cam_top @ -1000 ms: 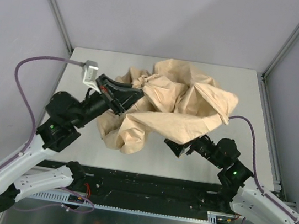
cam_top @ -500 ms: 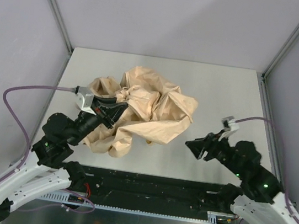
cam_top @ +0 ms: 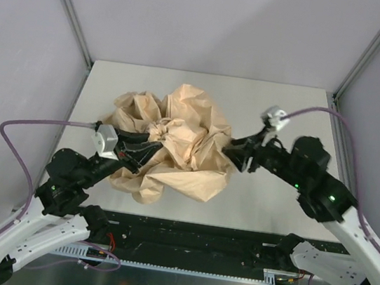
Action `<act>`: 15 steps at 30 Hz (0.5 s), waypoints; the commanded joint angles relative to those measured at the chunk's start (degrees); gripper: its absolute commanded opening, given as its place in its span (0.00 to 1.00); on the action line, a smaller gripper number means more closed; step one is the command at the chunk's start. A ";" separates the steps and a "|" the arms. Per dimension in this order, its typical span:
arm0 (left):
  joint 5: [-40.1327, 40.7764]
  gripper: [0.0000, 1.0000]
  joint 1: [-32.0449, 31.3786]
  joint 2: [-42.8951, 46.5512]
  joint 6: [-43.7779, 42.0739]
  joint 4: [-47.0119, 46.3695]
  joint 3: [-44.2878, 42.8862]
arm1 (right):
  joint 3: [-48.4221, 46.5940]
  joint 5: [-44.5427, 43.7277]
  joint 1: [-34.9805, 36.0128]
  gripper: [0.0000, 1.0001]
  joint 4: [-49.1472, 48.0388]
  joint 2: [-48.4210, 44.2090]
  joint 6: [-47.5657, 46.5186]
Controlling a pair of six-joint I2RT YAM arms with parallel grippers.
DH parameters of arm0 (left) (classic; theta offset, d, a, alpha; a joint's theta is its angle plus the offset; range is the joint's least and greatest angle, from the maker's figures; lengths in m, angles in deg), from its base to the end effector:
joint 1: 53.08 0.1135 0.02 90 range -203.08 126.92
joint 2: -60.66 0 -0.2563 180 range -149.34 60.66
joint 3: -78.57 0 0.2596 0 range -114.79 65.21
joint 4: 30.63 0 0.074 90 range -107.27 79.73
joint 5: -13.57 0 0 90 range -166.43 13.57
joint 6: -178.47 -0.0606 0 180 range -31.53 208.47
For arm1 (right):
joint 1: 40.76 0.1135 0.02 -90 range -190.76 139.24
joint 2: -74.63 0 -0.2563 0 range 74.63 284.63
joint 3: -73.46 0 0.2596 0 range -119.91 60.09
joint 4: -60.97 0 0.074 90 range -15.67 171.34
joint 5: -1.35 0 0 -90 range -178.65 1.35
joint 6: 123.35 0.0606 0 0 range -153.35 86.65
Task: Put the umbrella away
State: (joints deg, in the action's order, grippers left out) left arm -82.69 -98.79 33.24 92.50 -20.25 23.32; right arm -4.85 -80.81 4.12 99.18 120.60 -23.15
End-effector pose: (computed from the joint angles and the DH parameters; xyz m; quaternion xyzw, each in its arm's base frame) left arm 0.1001 -0.1121 0.3930 0.2513 0.5365 -0.3679 0.7167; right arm 0.1320 0.1431 0.4229 -0.2645 0.6933 0.3541 0.5692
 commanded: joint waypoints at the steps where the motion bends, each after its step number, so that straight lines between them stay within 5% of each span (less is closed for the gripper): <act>1: -8.21 0.00 0.19 -1.54 0.17 -7.21 -1.18 | -2.25 10.43 0.72 0.41 -7.58 6.55 -5.27; 6: -13.39 0.00 0.20 -6.11 3.83 -10.24 -2.35 | -2.44 15.01 7.03 0.14 -17.73 13.05 -2.44; 11: -17.00 0.00 0.19 -9.75 7.32 -12.39 -2.56 | -2.39 14.00 11.75 0.12 -22.30 16.14 0.41; 15: -18.71 0.00 0.25 -10.07 10.25 -13.56 -2.02 | -2.42 8.73 12.24 0.24 -16.25 15.24 1.38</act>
State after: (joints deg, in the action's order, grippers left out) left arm -95.95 -98.16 23.36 98.20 -26.22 23.30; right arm -4.92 -69.53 14.94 85.71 136.91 -24.03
